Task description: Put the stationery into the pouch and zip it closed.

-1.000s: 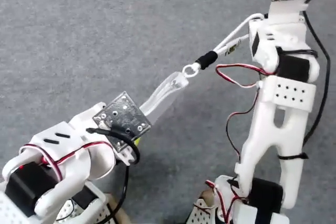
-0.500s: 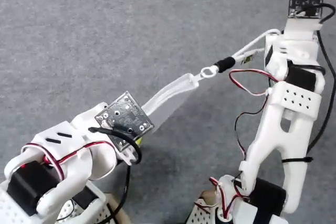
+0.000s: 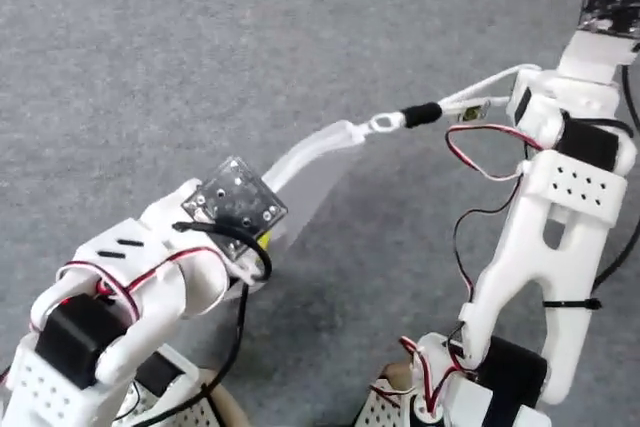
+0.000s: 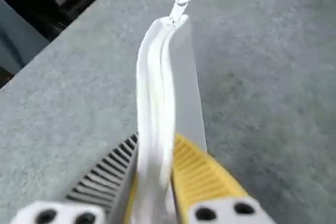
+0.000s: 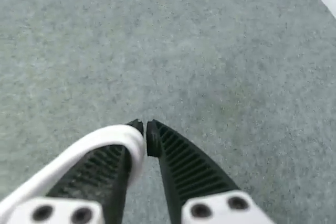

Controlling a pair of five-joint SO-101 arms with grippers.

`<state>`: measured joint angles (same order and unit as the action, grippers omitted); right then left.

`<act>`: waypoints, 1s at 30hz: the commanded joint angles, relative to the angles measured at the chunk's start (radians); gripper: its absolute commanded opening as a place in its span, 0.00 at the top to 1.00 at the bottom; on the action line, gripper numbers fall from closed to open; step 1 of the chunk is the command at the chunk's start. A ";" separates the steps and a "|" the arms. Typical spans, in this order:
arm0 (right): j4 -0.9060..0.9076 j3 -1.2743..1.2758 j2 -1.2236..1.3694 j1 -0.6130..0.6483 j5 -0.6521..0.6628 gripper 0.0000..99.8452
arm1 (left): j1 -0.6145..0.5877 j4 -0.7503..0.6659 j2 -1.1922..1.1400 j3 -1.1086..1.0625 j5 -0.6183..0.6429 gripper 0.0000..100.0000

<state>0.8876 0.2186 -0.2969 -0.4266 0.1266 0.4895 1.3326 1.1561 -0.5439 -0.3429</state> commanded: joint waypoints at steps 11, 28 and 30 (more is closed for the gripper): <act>0.094 -0.096 -0.013 0.054 -0.008 0.81 | -0.096 -0.127 -0.259 0.119 0.012 0.62; 0.319 -0.249 -0.013 0.121 0.032 0.64 | -0.189 -0.107 -0.362 0.168 0.003 0.47; 0.371 -0.283 -0.013 0.126 0.032 0.64 | -0.202 -0.077 -0.364 0.176 0.003 0.50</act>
<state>1.2083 0.0222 -0.2938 -0.3161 0.1496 0.3130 1.2267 0.7956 -0.4227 -0.3291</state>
